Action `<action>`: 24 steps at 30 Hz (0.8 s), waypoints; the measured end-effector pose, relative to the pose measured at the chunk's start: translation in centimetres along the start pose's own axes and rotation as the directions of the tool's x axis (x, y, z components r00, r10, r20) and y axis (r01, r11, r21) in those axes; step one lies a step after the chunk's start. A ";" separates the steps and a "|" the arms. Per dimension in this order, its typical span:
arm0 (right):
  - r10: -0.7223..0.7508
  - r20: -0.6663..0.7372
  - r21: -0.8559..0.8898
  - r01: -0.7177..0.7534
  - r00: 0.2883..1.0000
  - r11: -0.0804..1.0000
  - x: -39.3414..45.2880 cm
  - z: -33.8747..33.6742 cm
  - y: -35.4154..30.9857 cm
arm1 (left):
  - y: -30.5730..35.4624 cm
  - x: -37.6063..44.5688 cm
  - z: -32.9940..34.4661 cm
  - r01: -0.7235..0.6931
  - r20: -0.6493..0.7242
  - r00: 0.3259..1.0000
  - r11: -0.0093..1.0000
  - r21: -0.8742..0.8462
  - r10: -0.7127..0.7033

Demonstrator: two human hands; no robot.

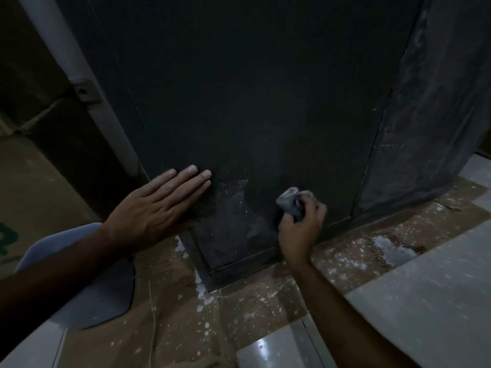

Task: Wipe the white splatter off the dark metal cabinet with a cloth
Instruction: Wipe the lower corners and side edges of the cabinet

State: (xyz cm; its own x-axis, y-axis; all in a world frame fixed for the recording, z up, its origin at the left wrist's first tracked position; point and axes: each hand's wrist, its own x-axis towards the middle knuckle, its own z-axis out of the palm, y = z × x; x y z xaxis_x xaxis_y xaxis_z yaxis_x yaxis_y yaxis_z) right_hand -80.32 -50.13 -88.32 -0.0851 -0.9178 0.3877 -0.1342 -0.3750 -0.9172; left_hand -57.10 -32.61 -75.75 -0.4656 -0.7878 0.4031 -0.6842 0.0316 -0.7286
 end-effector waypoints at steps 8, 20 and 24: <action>-0.244 0.340 -0.093 0.290 0.908 0.952 -5.1 1.1 0.7 | -0.3 0.0 0.0 -0.016 -0.033 0.999 1.000 0.015 0.017; 0.040 0.396 -0.230 0.057 0.917 0.972 -6.4 -0.6 3.8 | 0.1 0.0 -0.3 0.012 -0.001 1.000 0.997 0.075 -0.012; 0.120 -0.025 -0.169 -0.122 0.992 0.978 0.4 -0.3 3.2 | 0.1 0.0 0.0 0.002 0.024 1.000 0.996 0.087 -0.004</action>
State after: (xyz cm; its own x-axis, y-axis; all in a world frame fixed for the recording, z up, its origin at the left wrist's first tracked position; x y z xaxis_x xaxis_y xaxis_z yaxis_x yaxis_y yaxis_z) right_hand -81.12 -51.67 -91.01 -0.1252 -0.9527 0.2770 -0.2878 -0.2324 -0.9291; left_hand -57.18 -32.62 -75.76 -0.4495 -0.8024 0.3925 -0.6336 -0.0233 -0.7733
